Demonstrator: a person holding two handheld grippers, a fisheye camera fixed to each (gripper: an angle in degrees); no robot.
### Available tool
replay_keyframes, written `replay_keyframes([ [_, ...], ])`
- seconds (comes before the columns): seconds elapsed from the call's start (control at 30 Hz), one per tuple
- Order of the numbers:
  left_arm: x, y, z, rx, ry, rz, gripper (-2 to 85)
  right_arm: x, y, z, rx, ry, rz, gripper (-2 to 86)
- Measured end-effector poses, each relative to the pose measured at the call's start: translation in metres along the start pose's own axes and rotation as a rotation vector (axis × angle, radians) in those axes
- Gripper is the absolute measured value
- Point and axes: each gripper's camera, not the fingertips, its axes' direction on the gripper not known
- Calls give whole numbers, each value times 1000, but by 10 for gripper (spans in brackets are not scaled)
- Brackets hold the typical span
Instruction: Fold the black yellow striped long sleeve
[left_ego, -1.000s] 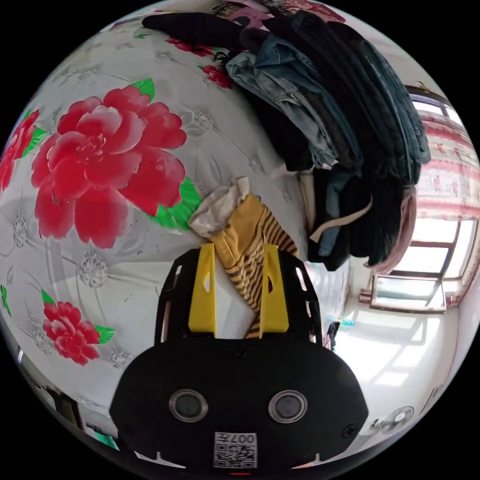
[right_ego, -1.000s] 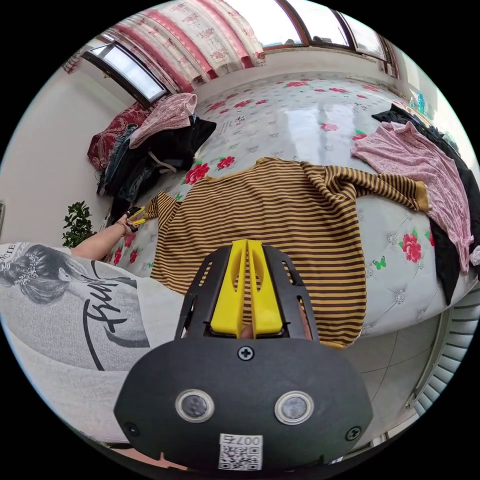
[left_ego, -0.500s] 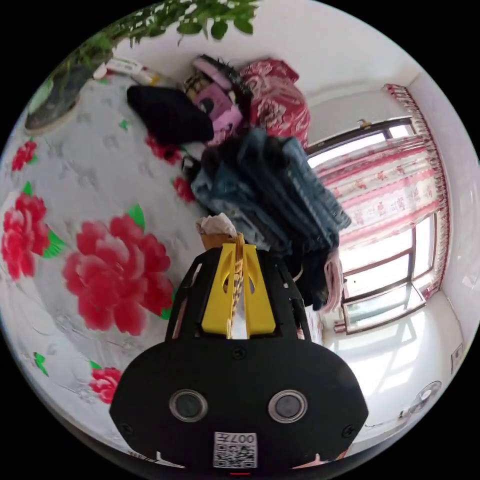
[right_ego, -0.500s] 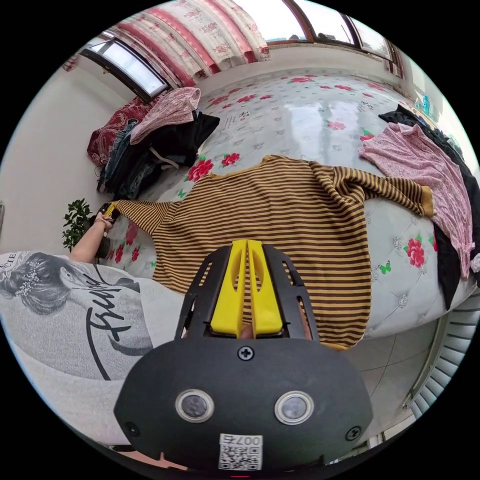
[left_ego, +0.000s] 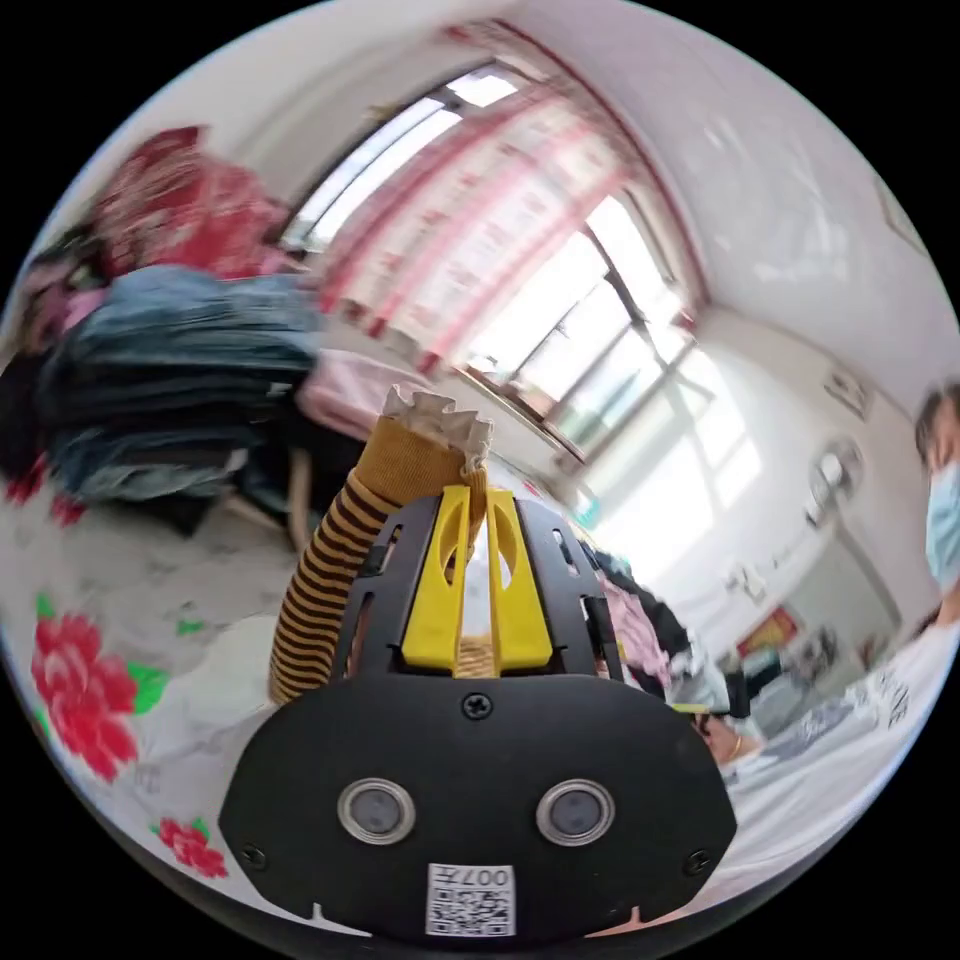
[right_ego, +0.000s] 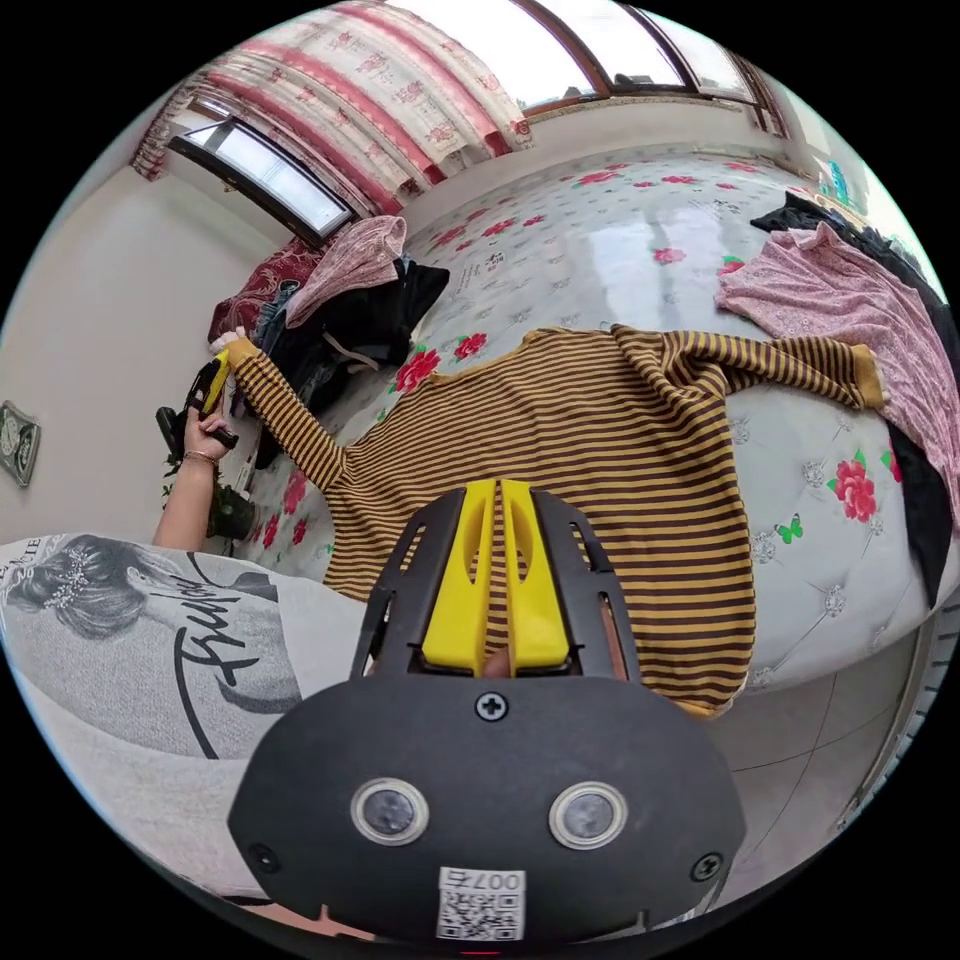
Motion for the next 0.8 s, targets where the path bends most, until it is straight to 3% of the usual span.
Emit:
replay_keyframes([
  [0.07,71,40,87,-166,163,80,85,19,8,-6,35,-31,56,1],
  [0.13,100,84,143,-321,204,74,121,30,14,-9,48,-63,88,4],
  [0.23,116,158,184,-478,137,54,139,42,18,-7,5,-61,84,12],
  [0.37,93,240,176,-671,-99,38,132,65,10,8,-64,-61,83,31],
  [0.57,32,312,123,-711,-382,-171,118,82,-46,47,-119,-118,40,54],
  [0.8,15,363,125,-675,-425,-363,110,149,-105,35,-17,-73,136,59],
])
